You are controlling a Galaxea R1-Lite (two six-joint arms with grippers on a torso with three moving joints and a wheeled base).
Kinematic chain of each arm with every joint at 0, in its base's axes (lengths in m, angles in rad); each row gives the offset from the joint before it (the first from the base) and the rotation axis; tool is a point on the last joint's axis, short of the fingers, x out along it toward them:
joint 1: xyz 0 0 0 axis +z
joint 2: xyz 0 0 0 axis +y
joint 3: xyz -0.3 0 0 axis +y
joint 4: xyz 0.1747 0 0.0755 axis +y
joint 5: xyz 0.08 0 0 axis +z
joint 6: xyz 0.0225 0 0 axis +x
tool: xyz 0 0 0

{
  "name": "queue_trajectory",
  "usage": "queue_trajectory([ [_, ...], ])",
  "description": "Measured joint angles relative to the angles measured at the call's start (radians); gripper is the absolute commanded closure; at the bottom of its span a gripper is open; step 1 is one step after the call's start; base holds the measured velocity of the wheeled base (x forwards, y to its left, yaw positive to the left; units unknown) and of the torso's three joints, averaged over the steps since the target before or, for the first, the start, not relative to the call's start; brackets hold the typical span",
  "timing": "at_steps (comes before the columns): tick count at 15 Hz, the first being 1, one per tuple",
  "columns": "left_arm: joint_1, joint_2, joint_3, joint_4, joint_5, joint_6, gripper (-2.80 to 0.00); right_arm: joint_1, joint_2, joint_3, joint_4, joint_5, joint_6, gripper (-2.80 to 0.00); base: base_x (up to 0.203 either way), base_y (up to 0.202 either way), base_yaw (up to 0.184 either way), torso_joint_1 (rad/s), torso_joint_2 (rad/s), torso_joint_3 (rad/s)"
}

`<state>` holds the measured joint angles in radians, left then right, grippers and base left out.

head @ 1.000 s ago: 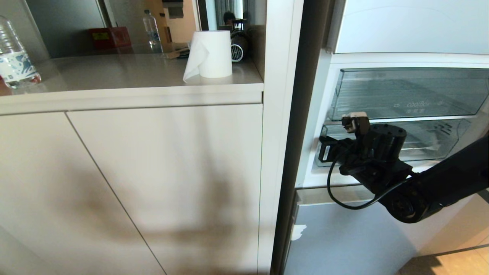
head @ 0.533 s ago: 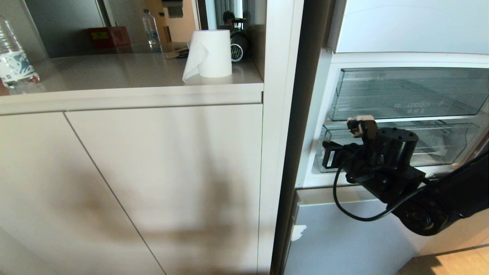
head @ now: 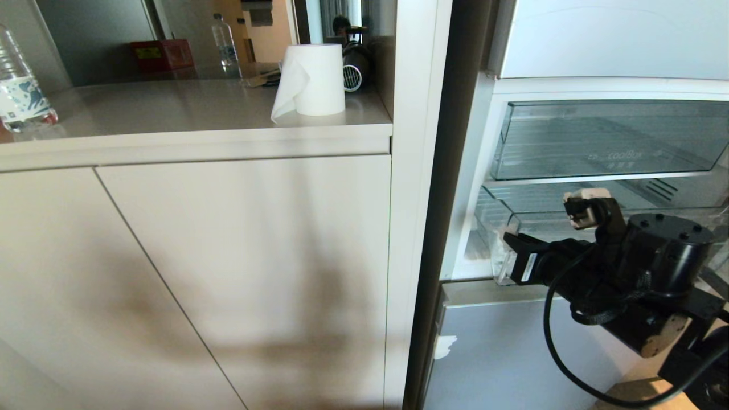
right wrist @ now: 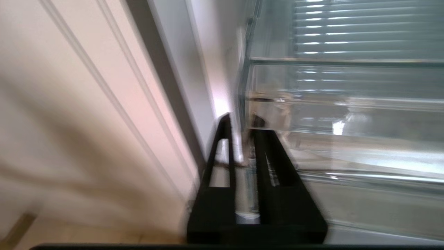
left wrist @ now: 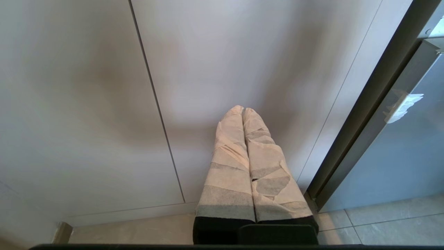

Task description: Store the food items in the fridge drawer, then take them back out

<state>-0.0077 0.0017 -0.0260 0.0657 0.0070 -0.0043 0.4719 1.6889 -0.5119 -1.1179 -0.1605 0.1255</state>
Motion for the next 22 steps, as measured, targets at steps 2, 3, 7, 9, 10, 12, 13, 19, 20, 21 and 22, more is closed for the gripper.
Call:
queue_trajectory([
  [2, 0.0, 0.0, 0.0, 0.0, 0.0, 0.0, 0.0, 0.006, -0.038, 0.042, -0.001, 0.002, 0.001, -2.8, 0.0, 0.0, 0.0, 0.0, 0.0, 0.0],
  [3, 0.0, 0.0, 0.0, 0.0, 0.0, 0.0, 0.0, 0.007, -0.047, 0.056, -0.003, 0.004, 0.001, -2.8, 0.0, 0.0, 0.0, 0.0, 0.0, 0.0],
  [7, 0.0, 0.0, 0.0, 0.0, 0.0, 0.0, 0.0, 0.008, -0.069, 0.099, -0.004, 0.0, -0.003, -2.8, 0.0, 0.0, 0.0, 0.0, 0.0, 0.0],
  [9, 0.0, 0.0, 0.0, 0.0, 0.0, 0.0, 0.0, 0.019, -0.097, 0.132, 0.022, -0.003, -0.003, -2.8, 0.0, 0.0, 0.0, 0.0, 0.0, 0.0],
  [10, 0.0, 0.0, 0.0, 0.0, 0.0, 0.0, 0.0, 0.022, -0.114, 0.15, 0.051, -0.003, -0.003, -2.8, 0.0, 0.0, 0.0, 0.0, 0.0, 0.0],
  [12, 0.0, 0.0, 0.0, 0.0, 0.0, 0.0, 0.0, 0.025, -0.157, 0.183, 0.102, -0.004, -0.003, -2.8, 0.0, 0.0, 0.0, 0.0, 0.0, 0.0],
  [13, 0.0, 0.0, 0.0, 0.0, 0.0, 0.0, 0.0, 0.026, -0.184, 0.197, 0.132, -0.005, -0.003, -2.8, 0.0, 0.0, 0.0, 0.0, 0.0, 0.0],
  [19, 0.0, 0.0, 0.0, 0.0, 0.0, 0.0, 0.0, 0.016, -0.48, 0.171, 0.48, -0.066, -0.003, 0.0, 0.0, 0.0, 0.0, 0.0, 0.0, 0.0],
  [20, 0.0, 0.0, 0.0, 0.0, 0.0, 0.0, 0.0, 0.003, -0.531, 0.11, 0.587, -0.076, -0.003, 0.0, 0.0, 0.0, 0.0, 0.0, 0.0, 0.0],
  [21, 0.0, 0.0, 0.0, 0.0, 0.0, 0.0, 0.0, -0.021, -0.567, 0.032, 0.7, -0.082, -0.003, 0.0, 0.0, 0.0, 0.0, 0.0, 0.0, 0.0],
  [22, 0.0, 0.0, 0.0, 0.0, 0.0, 0.0, 0.0, -0.055, -0.584, -0.049, 0.805, -0.085, -0.004, 0.0, 0.0, 0.0, 0.0, 0.0, 0.0, 0.0],
])
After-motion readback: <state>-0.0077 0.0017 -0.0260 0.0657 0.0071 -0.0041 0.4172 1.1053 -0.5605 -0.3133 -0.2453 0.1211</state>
